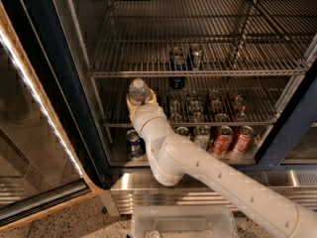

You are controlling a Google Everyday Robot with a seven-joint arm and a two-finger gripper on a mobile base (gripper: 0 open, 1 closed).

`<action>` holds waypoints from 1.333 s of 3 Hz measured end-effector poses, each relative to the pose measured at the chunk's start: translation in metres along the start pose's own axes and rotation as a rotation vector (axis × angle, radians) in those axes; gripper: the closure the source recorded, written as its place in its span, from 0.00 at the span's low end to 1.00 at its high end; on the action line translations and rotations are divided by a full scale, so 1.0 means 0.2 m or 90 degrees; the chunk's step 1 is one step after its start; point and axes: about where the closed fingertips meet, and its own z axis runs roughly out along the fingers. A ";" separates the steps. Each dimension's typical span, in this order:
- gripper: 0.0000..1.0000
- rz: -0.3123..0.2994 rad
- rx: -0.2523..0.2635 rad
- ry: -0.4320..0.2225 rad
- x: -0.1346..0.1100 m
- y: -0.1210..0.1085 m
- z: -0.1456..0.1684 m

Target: Pick water bottle from middle shelf of fridge

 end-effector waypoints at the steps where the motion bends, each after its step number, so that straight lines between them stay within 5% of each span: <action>1: 1.00 -0.006 0.014 -0.015 -0.04 0.01 -0.10; 4: 1.00 -0.027 0.080 -0.082 -0.24 -0.04 -0.43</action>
Offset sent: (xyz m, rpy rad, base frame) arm -0.0629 -0.0202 0.0263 0.0003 -0.0836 -0.0727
